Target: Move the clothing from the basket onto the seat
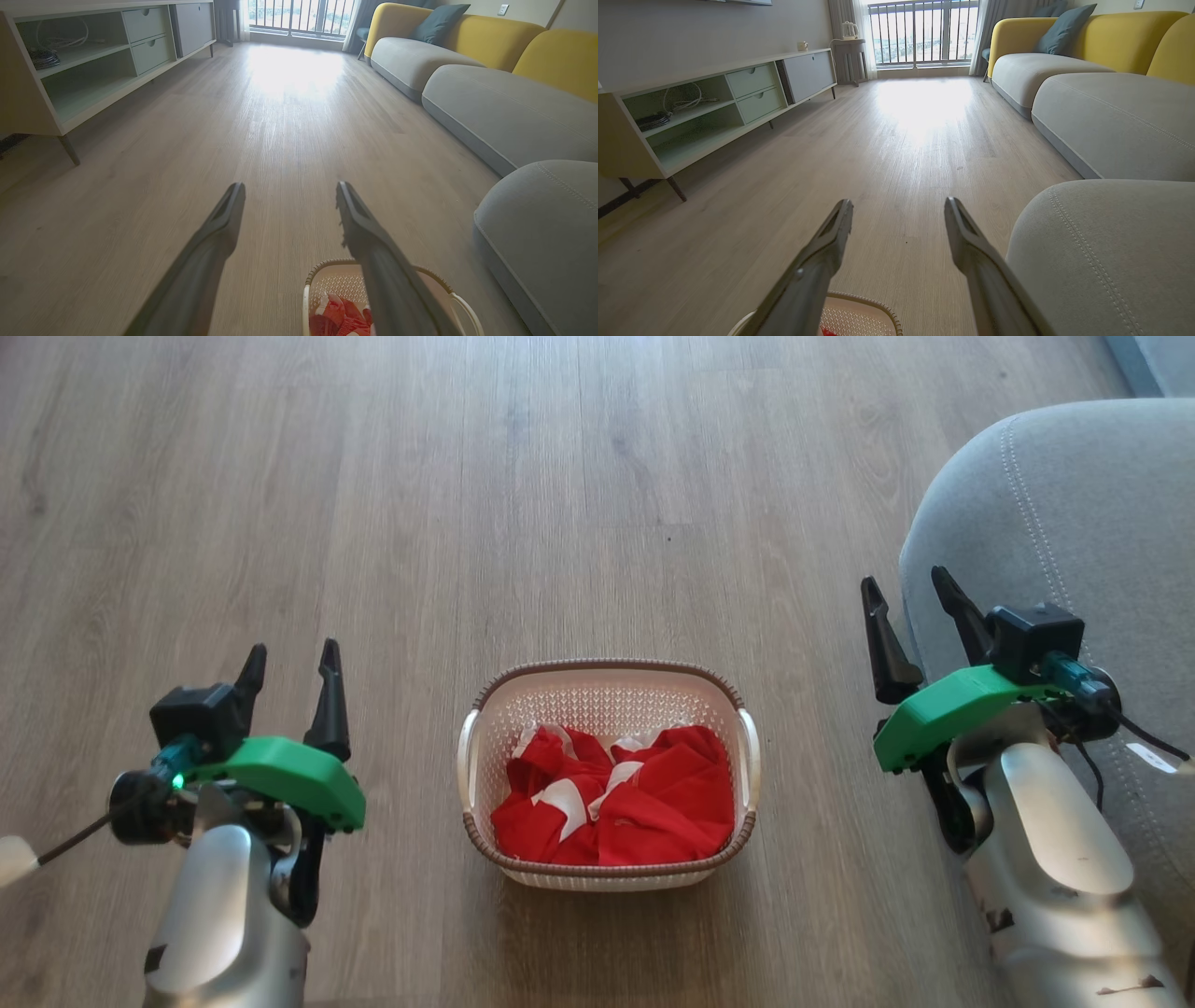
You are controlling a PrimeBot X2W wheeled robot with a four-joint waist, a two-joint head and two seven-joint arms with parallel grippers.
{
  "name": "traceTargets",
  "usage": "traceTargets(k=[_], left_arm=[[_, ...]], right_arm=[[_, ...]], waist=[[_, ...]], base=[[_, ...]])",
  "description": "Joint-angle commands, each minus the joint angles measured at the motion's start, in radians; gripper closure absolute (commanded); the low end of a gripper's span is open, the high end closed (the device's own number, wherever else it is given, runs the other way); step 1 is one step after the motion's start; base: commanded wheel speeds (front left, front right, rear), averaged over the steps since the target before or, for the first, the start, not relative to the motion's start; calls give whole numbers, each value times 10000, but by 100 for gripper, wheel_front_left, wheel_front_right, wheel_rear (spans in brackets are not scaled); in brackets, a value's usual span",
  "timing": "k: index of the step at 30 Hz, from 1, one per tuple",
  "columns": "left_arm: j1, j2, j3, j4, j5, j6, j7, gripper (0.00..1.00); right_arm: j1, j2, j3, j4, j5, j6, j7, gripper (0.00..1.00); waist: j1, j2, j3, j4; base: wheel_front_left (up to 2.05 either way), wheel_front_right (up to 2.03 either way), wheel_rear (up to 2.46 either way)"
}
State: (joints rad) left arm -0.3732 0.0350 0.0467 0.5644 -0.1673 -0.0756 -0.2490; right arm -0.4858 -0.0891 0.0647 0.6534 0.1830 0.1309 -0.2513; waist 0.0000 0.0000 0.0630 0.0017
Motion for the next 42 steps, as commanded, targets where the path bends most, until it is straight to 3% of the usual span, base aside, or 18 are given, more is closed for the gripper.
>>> traceTargets(k=[1,14,26,36,42], left_arm=[[-336,154,145,-297,76,3,-128,0],[-396,153,-554,-13,45,-174,-128,0],[-1207,153,-1358,96,-94,-314,-128,0],[-2331,212,-2175,794,214,-527,-128,0],[-3126,585,-3286,1351,58,-546,-128,0]], right_arm=[[-264,117,150,-368,-95,-2,-105,0],[-677,189,181,-1191,-100,-2,-105,0],[-1660,249,98,-2529,-189,-2,-105,0],[-2749,375,446,-3939,-12,-2,-105,0],[-3054,385,896,-4469,506,-2,-105,0]], waist=[[0,0,13,-15],[0,0,1036,-289],[0,0,3358,-764],[0,0,5673,-1626],[0,0,6696,-2180]], base=[[0,0,0],[0,0,0],[0,0,0],[0,0,0],[0,0,0]])
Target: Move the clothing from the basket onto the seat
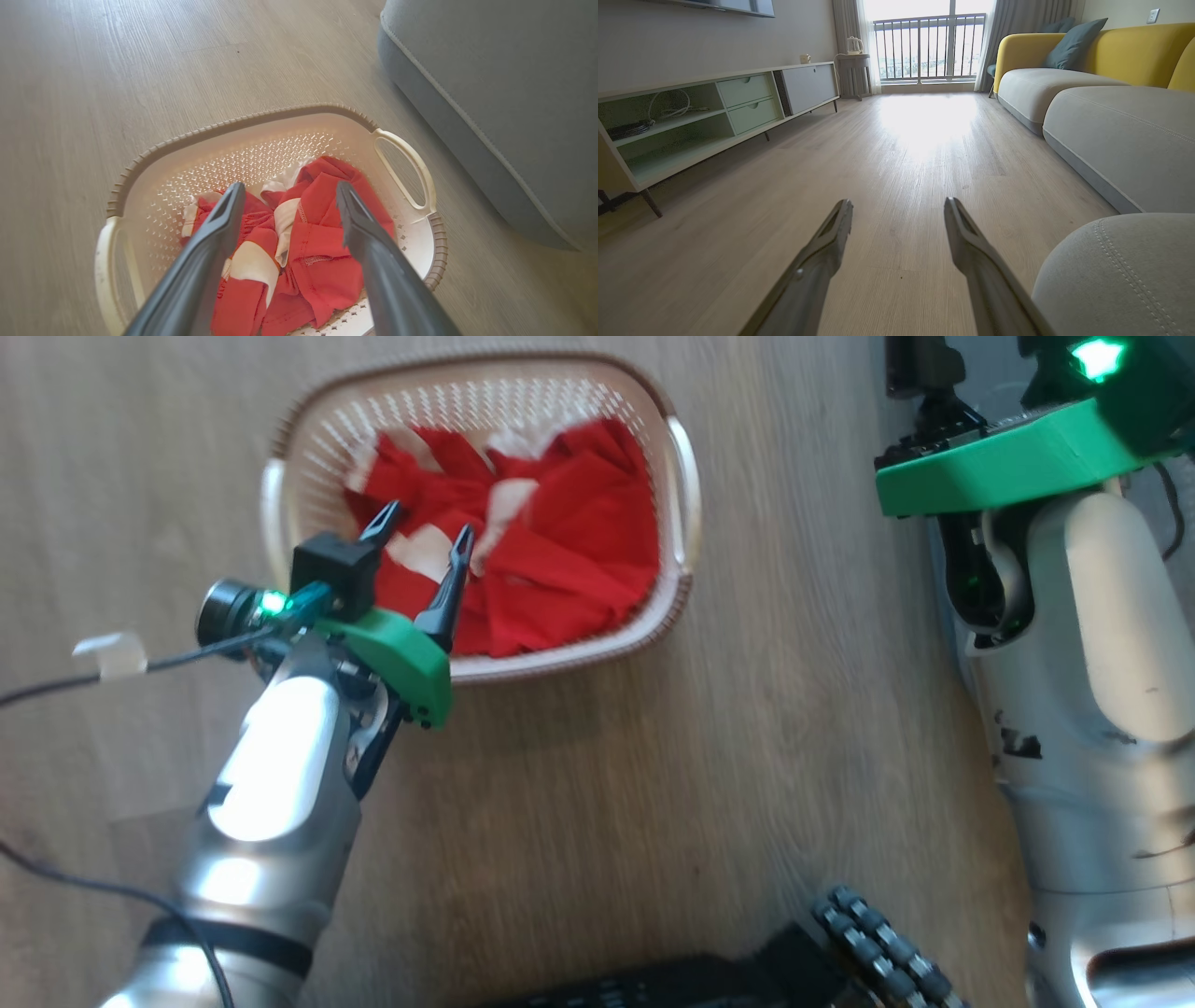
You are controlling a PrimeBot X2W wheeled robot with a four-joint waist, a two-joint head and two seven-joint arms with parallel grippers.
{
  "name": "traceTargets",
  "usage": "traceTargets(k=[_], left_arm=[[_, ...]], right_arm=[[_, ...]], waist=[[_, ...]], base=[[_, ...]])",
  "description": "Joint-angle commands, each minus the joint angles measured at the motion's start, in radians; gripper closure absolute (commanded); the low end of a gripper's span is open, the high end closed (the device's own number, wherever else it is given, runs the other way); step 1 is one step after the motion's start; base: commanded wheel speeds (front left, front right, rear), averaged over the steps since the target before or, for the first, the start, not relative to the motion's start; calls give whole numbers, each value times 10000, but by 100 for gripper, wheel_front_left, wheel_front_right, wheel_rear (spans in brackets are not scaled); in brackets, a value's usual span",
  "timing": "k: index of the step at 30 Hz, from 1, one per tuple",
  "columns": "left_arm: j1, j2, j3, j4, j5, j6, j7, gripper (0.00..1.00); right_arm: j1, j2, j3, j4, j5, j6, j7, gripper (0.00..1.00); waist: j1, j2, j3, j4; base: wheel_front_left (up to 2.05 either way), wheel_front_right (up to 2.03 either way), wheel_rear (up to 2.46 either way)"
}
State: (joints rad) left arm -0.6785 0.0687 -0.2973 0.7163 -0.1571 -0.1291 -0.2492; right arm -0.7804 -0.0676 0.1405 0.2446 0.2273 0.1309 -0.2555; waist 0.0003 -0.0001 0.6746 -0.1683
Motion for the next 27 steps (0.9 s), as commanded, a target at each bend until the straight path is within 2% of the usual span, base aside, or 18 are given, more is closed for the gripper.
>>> traceTargets(k=[1,8,20,27], left_arm=[[-222,340,-96,-70,-129,-12,-126,0],[-1164,946,-1916,637,-599,-13,-126,0],[-3267,1967,-6440,2180,-1369,-14,-75,0],[-4349,2232,-7926,3141,-1599,-15,88,0]], right_arm=[[-167,171,187,-442,141,-2,-63,0],[-520,172,502,-777,678,-2,-63,0],[-720,173,830,-1176,1599,-2,-63,0],[-694,173,1019,-1313,2054,-2,-63,0]], waist=[[-3,1,736,-572],[-3,1,1506,-1115],[-3,1,2425,-1963],[-3,1,2800,-2340]], base=[[0,0,0],[0,0,0],[0,0,0],[0,0,0]])
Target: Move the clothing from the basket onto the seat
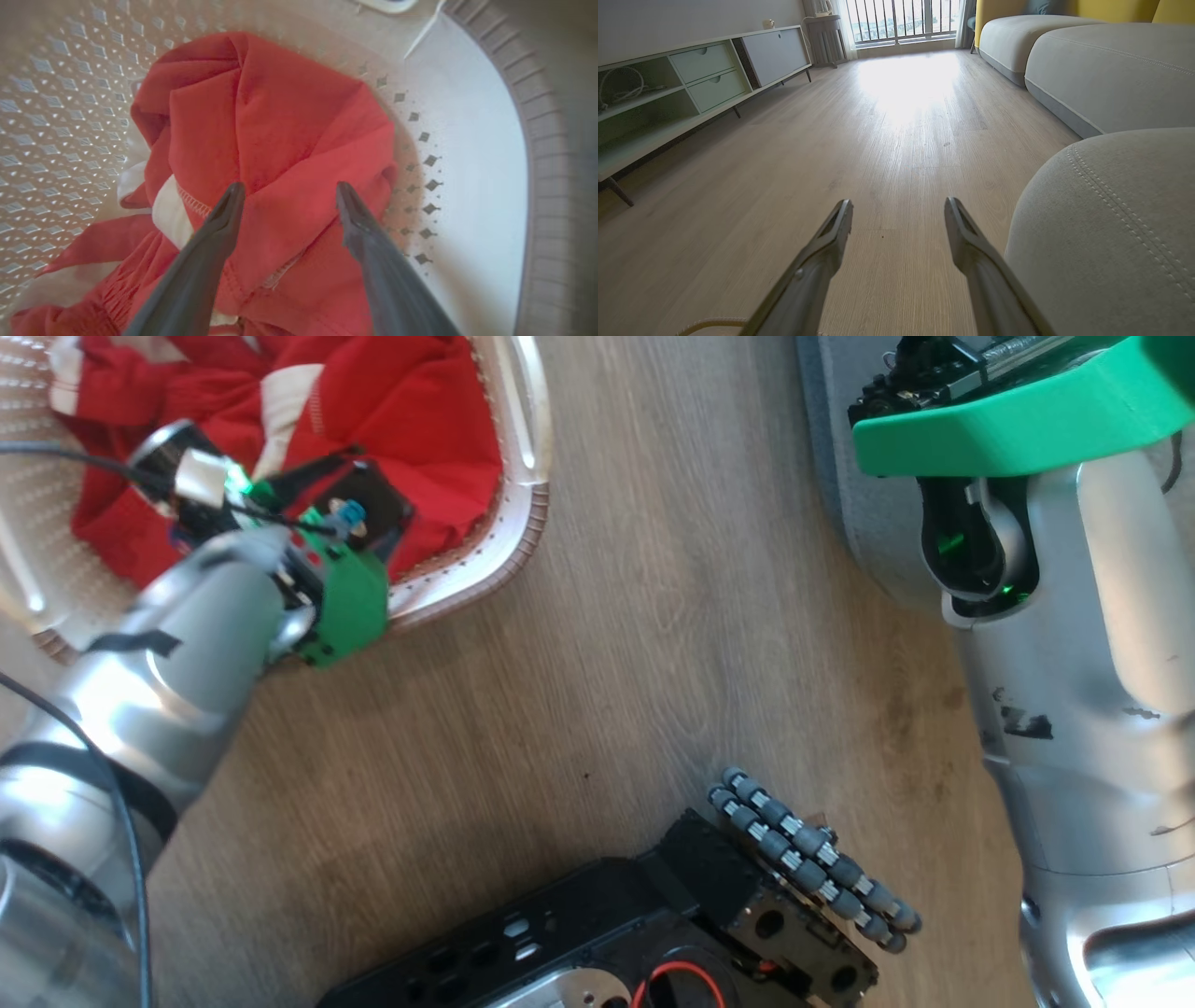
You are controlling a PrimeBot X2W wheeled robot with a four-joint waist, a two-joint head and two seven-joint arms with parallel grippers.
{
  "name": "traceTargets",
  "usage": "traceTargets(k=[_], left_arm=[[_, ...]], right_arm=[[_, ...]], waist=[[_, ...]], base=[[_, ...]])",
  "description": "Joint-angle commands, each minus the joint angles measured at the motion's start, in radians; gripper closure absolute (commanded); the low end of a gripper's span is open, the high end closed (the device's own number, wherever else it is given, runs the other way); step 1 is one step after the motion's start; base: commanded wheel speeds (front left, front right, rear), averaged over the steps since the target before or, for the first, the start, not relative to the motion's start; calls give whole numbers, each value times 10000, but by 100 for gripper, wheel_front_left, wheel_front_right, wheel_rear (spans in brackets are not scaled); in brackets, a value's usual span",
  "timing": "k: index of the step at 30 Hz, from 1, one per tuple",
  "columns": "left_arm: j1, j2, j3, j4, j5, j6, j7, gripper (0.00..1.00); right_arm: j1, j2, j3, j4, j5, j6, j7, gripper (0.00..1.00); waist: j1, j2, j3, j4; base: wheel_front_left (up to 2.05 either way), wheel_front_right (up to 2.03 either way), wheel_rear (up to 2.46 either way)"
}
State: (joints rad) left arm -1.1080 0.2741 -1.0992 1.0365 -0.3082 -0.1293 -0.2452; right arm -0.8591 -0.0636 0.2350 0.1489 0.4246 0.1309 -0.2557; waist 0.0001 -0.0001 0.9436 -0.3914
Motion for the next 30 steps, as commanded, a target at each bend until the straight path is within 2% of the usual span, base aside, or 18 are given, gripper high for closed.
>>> traceTargets(k=[1,9,16,17,18,19,24,30], left_arm=[[-189,205,-29,74,-96,-13,67,0],[-674,214,-1024,994,-182,-13,618,0],[-871,62,-1234,1737,-455,-13,1176,0],[-885,41,-1223,1817,-513,-13,1234,7],[-891,17,-1218,1865,-564,-13,1236,62],[-879,1,-1201,1917,-634,-13,1264,100],[-818,-57,-1006,2047,-1017,-13,1204,100],[-499,-435,-554,2094,-1684,-13,605,100]], right_arm=[[88,133,96,-368,155,-2,-61,0],[180,133,158,-509,480,-2,-61,0],[292,133,83,-545,442,-2,-61,0],[288,133,87,-541,440,-2,-61,0],[275,133,91,-534,443,-2,-61,0],[260,133,98,-524,445,-2,-61,0],[181,133,122,-478,463,-2,-61,0],[253,133,7,-314,138,-2,-61,0]], waist=[[-1,1,163,-163],[-1,1,464,-431],[-1,1,537,-374],[-1,1,537,-370],[-1,1,533,-368],[-1,1,521,-367],[-1,1,426,-377],[-1,1,-141,-39]], base=[[0,0,0],[0,0,0],[0,0,0],[0,0,0],[0,0,0],[0,0,0],[0,0,0],[0,0,0]])
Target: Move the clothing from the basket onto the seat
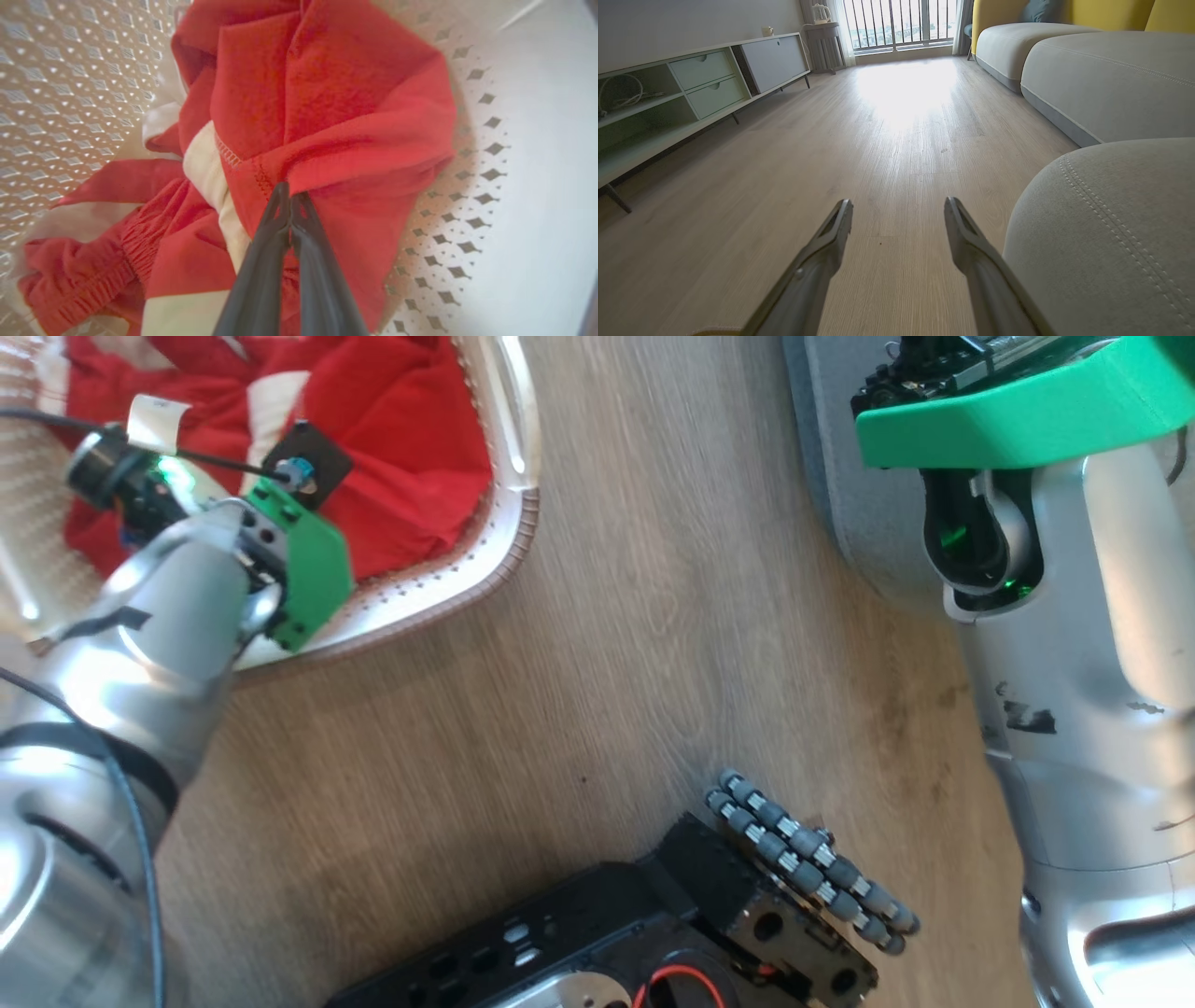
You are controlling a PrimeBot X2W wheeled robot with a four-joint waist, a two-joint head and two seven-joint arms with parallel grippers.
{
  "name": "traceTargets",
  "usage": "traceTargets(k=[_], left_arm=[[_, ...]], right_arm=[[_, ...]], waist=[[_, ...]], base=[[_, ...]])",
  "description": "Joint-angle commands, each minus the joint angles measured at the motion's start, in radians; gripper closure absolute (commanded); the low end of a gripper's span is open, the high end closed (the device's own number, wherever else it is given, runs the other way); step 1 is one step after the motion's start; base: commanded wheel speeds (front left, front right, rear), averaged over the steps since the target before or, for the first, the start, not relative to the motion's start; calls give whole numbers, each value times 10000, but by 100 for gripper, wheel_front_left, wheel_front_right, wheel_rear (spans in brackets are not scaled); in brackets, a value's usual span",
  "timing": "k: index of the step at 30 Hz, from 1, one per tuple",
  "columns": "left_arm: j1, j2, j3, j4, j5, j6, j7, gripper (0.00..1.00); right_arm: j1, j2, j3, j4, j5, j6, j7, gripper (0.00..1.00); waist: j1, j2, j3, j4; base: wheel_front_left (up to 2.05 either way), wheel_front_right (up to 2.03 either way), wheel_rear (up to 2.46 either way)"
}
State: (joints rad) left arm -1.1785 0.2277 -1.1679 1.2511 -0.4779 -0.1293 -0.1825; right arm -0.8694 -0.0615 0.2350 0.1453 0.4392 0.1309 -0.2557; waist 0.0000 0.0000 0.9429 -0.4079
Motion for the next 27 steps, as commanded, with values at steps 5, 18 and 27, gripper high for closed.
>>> traceTargets(k=[5,18,27], left_arm=[[579,-443,608,-165,-557,-12,-576,100],[1612,-1139,2378,-2094,-1423,204,-790,100],[3077,-1250,4225,-3795,-927,173,-792,100]], right_arm=[[545,112,-97,-6,-456,-2,-61,0],[1382,112,-414,850,-1623,-2,-61,0],[2424,112,-527,1478,-1941,-2,-61,0]], waist=[[0,0,-869,612],[0,0,-3013,2161],[0,0,-4853,2931]], base=[[0,0,0],[0,0,0],[0,0,0]])
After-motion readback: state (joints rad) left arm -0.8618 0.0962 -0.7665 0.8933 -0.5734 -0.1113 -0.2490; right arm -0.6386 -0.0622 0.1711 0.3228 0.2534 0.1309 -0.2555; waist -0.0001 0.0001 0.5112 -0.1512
